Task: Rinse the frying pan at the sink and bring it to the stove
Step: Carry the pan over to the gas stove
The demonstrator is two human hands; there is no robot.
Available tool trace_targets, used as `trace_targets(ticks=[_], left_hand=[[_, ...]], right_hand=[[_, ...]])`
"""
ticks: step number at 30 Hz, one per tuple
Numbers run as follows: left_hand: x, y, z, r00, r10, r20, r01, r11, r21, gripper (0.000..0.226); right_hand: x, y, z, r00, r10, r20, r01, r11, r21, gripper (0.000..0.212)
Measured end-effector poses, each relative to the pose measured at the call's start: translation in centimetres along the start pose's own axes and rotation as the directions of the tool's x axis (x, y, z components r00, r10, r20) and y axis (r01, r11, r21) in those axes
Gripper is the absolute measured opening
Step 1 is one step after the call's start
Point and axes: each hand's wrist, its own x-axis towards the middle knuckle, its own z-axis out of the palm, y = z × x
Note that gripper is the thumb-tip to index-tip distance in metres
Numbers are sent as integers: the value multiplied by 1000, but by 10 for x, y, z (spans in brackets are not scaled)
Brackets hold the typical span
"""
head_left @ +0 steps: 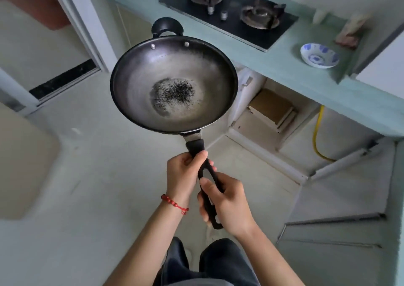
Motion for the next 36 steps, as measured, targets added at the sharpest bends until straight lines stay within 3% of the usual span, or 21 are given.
trace_targets(ticks=[9,15,21,36], left_hand=[[23,10,-18,948,-40,-317,21,998,-61,27],[60,17,-55,882,-50,-469,-1,994,-107,25],[133,33,-118,855,-77,-512,-6,987,-159,23],[323,106,-243,865,-102,-492,-3,978,-208,22]], right_hand=[[60,-14,1,940,20,341,-14,1000,-18,37],[111,-22,37,879,149,452,-115,988,-101,28],[189,-32,102,846,177,503,-91,977,-191,26],[381,-75,241,844,164,511,-76,979,-187,25]])
